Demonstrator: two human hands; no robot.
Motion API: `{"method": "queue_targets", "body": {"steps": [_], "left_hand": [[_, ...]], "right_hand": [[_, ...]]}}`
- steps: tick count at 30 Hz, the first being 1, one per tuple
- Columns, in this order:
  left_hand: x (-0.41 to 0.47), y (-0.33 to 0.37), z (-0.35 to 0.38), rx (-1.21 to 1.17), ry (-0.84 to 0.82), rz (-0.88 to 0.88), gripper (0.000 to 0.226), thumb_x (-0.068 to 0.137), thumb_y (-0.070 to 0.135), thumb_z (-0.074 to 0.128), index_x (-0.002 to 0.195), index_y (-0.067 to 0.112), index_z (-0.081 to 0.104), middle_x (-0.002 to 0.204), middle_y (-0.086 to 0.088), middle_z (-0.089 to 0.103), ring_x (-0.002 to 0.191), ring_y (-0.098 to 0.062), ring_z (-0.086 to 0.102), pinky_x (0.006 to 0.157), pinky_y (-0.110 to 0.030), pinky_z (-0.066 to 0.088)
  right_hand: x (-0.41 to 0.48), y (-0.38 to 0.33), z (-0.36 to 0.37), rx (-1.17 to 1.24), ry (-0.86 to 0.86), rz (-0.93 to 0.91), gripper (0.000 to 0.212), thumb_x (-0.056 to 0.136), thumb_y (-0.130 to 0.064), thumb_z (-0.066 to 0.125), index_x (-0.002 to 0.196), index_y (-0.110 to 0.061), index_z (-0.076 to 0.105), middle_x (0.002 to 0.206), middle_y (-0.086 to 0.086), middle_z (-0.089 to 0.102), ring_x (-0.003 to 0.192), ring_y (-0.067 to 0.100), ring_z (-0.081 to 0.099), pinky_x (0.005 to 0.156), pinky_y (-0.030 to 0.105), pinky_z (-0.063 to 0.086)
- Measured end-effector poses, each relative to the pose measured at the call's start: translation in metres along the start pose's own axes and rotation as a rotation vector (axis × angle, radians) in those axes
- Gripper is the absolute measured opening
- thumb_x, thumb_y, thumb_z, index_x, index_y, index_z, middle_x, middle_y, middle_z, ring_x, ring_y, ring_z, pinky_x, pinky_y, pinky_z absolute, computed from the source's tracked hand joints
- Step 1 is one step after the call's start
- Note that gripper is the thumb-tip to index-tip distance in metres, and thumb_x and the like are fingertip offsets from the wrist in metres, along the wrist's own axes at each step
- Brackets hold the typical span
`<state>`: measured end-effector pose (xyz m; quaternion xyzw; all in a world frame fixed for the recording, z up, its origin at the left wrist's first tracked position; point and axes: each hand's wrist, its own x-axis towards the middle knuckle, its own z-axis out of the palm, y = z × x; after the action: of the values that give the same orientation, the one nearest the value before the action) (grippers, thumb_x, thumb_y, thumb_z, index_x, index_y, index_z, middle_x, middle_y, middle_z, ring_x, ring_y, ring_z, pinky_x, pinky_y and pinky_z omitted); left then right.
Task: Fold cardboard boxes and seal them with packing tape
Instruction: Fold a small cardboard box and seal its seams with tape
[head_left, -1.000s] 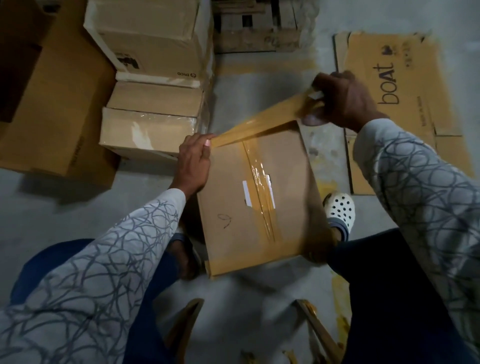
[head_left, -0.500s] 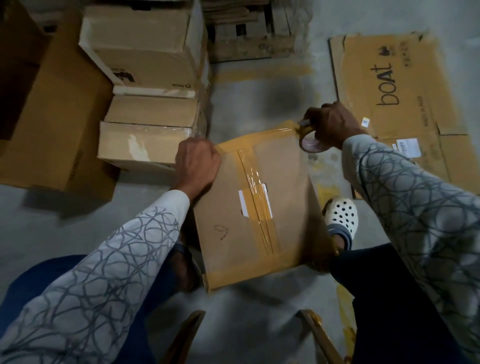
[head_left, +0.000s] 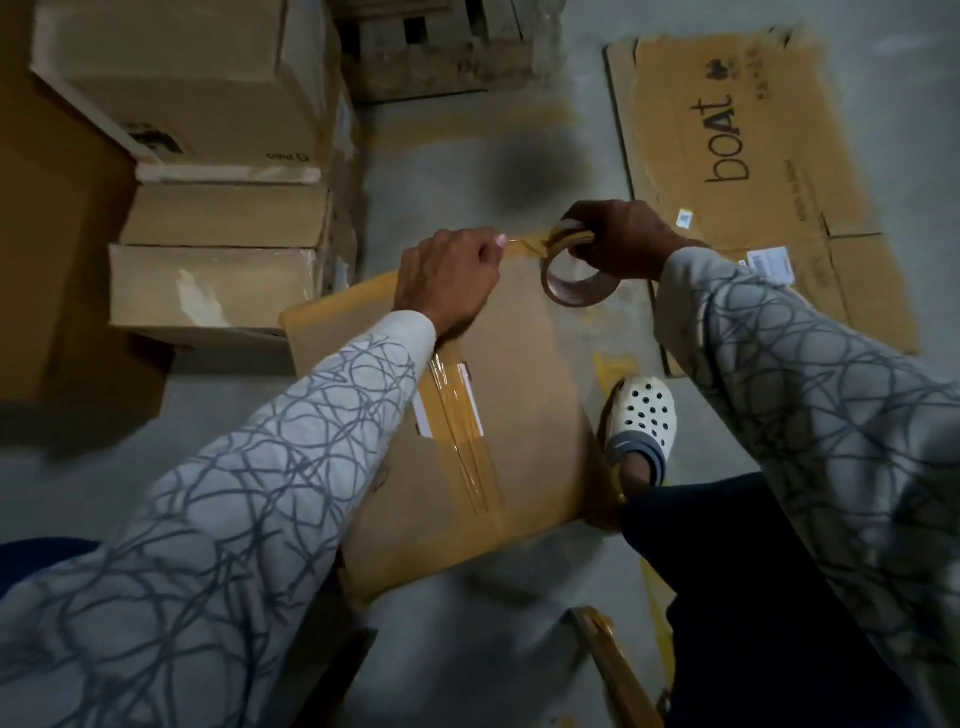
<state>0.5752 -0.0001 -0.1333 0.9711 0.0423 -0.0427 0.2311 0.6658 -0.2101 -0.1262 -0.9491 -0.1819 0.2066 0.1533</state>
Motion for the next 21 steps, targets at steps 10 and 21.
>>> {"method": "queue_targets", "body": {"steps": [10,21], "left_hand": [[0.008,0.024,0.005,-0.154,-0.092,-0.076,0.036,0.094,0.044,0.042,0.106,0.029,0.073,0.112,0.000,0.072,0.105,-0.028,0.062,0.096,-0.045,0.049],[0.088,0.070,0.012,-0.834,-0.998,-0.170,0.020,0.102,0.023,0.054,0.111,0.013,0.068,0.102,-0.002,0.069,0.086,-0.013,0.063,0.079,-0.026,0.049]], "right_hand": [[-0.024,0.014,-0.013,0.145,-0.116,0.145,0.030,0.086,-0.029,0.079,0.110,-0.015,0.069,0.093,0.004,0.064,0.087,0.022,0.059,0.075,0.030,0.040],[-0.062,0.045,-0.023,0.486,-0.097,0.235,0.029,0.075,-0.017,0.088,0.094,-0.003,0.070,0.087,0.012,0.070,0.082,0.027,0.065,0.077,0.043,0.053]]}}
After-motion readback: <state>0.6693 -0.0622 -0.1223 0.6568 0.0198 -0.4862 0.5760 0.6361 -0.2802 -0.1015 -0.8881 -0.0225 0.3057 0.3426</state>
